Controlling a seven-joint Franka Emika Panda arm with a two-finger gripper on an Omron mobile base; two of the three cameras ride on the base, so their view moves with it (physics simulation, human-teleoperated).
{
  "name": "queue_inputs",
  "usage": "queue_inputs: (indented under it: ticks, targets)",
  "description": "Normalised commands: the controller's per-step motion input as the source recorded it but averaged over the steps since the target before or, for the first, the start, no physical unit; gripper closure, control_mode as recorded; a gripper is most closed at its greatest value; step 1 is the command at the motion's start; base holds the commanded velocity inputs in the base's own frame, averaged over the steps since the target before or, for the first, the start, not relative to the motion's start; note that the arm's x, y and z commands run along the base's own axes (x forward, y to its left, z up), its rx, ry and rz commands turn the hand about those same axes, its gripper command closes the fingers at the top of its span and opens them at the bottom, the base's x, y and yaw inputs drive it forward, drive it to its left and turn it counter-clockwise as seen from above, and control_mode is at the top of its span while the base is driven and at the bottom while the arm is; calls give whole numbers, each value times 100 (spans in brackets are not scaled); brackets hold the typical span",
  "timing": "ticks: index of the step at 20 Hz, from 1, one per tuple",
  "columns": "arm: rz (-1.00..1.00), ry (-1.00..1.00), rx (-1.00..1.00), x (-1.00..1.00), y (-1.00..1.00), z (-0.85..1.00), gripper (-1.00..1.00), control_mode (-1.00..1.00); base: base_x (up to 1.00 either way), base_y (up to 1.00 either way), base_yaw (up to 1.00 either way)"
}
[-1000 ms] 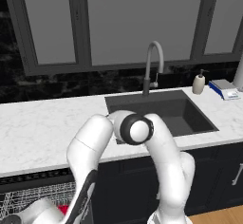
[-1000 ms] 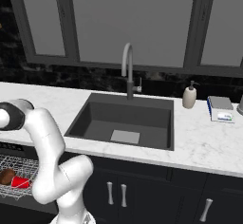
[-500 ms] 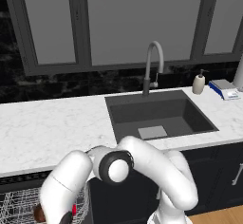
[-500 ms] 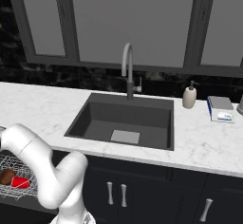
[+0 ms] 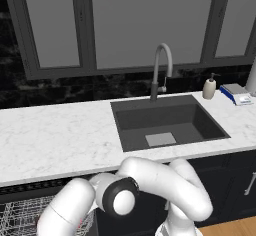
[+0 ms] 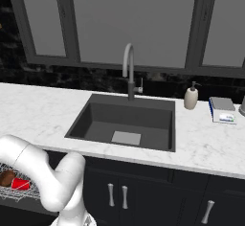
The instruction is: Pick up the cup and bowl from the counter, place them in the dishwasher, and close the dishwasher door.
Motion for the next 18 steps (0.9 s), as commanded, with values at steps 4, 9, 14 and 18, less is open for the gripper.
queue_inputs:
  ticks: [4,9,14,18]
  targets:
    - [0,-6,11,-39,-89,-37,-100,-100,0,0,0]
    - [0,-19,16,-25,-83,-19,-100,-100,0,0,0]
    - [8,-49,3,46,-3,-46,-100,-100,0,0,0]
    - [17,-43,0,64,0,-90,-100,-100,0,0,0]
